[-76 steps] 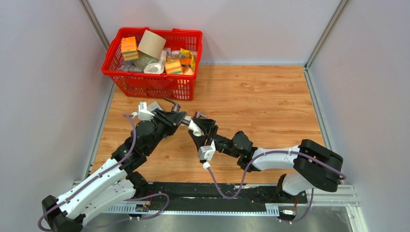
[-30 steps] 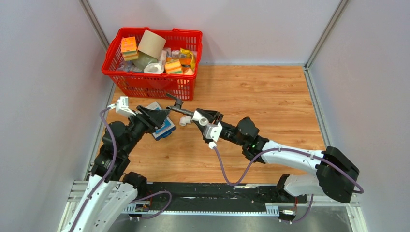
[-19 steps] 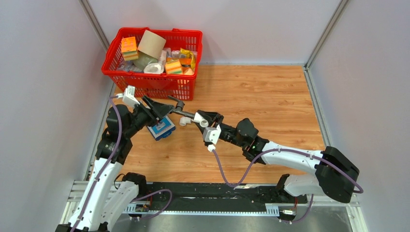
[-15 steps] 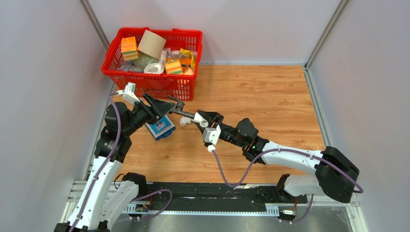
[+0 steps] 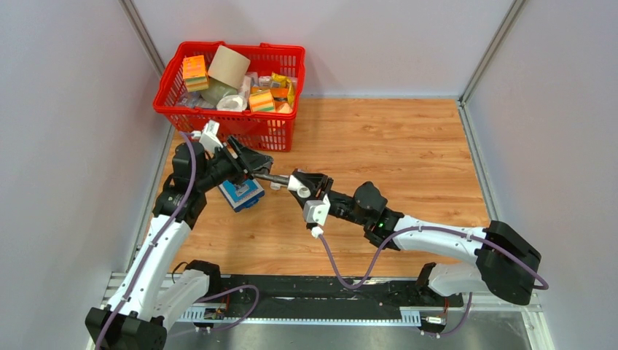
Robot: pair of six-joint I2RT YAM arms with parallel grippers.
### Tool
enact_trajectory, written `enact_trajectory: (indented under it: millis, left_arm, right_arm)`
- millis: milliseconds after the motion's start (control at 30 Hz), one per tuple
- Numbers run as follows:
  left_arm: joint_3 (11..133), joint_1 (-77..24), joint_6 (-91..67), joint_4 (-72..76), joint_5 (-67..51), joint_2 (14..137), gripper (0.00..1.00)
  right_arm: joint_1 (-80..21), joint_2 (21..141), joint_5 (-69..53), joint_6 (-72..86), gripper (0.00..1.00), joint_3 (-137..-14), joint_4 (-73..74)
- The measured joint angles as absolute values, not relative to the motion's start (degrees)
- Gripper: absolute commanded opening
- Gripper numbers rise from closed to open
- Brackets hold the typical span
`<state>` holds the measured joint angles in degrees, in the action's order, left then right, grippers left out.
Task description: Install the water faucets
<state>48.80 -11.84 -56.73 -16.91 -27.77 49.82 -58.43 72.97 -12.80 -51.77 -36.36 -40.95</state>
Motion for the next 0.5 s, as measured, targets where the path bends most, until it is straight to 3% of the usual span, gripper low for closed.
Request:
enact_trajectory:
  millis: [100,167,200,267,500]
  left_arm:
    - [48.8,-11.81,-56.82,-16.05,-29.65,49.95,0.45]
    - [48.49,-11.57,-57.08,-14.06,-30.85,49.82,0.28]
    - [48.05,-11.42,-57.41,-12.62,-31.66,49.54,0.15]
    - [46.57,-11.29,-58.06,-9.45,-32.42,48.47,0.06]
    - [37.06,-10.9,-59.24,6.07,-34.65,41.21,0.0]
  right_arm:
    - [-58.48,72.97,-12.95,-51.86,0.0,-36.36,-40.99]
    - [-58.48,72.97,-13.08,-51.86,0.0,-36.36,-41.43]
    - [-58.48,72.97,-13.17,-51.77,0.0,-36.36,-41.54]
    - [-58.48,72.97,-13.19,-51.35,0.0,-36.36,-41.6]
    - [-56.1,72.75,-18.28,-43.88,0.0,-36.64,-40.64]
